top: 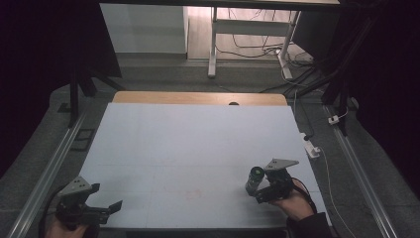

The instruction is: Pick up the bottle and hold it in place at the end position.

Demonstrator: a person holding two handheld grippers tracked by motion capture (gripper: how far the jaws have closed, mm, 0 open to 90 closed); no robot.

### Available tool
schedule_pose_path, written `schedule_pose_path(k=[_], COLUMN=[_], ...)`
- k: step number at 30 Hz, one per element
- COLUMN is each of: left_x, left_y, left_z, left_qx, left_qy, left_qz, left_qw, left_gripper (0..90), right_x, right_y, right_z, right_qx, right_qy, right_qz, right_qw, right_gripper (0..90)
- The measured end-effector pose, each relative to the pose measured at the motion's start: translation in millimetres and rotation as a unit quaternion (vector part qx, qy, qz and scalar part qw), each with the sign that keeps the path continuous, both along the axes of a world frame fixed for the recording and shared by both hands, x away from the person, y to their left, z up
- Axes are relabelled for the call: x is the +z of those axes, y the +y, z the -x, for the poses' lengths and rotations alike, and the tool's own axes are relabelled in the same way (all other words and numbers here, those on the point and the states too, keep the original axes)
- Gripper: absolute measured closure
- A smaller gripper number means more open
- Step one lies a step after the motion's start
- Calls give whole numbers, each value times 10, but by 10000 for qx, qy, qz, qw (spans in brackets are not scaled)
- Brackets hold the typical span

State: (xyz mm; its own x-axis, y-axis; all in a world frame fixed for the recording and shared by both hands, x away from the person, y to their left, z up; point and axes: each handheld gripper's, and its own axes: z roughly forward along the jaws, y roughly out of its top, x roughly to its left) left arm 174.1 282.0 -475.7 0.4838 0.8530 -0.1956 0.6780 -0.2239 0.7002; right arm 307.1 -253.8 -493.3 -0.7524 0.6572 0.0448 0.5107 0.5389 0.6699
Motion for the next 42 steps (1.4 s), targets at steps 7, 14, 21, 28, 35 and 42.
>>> schedule_pose_path(k=[7,14,21,28,35,42], left_x=[0,-1,-1,-3,-4,-5], left_y=[-2,-6,-8,-10,-13,-13], left_z=[0,-2,-4,-6,-9,-11], left_qx=[-14,-25,-29,-32,-32,-29], left_qy=[0,4,16,29,37,46], left_qz=[-5,-27,-39,-37,-37,-38], left_qw=[10000,10000,10000,10000,10000,10000], left_gripper=[0,0,0,0,0,0], right_x=[-31,-10,1,-1,7,45], right_y=[24,12,13,13,27,49], right_z=[3,-5,-9,-9,3,14], right_qx=[136,184,330,464,526,507], right_qy=[-13,-134,-142,-133,-255,-415], right_qz=[148,100,92,132,239,318], right_qw=[9998,9997,9993,9987,9980,9973], right_gripper=[0,193,385,513,525,527])
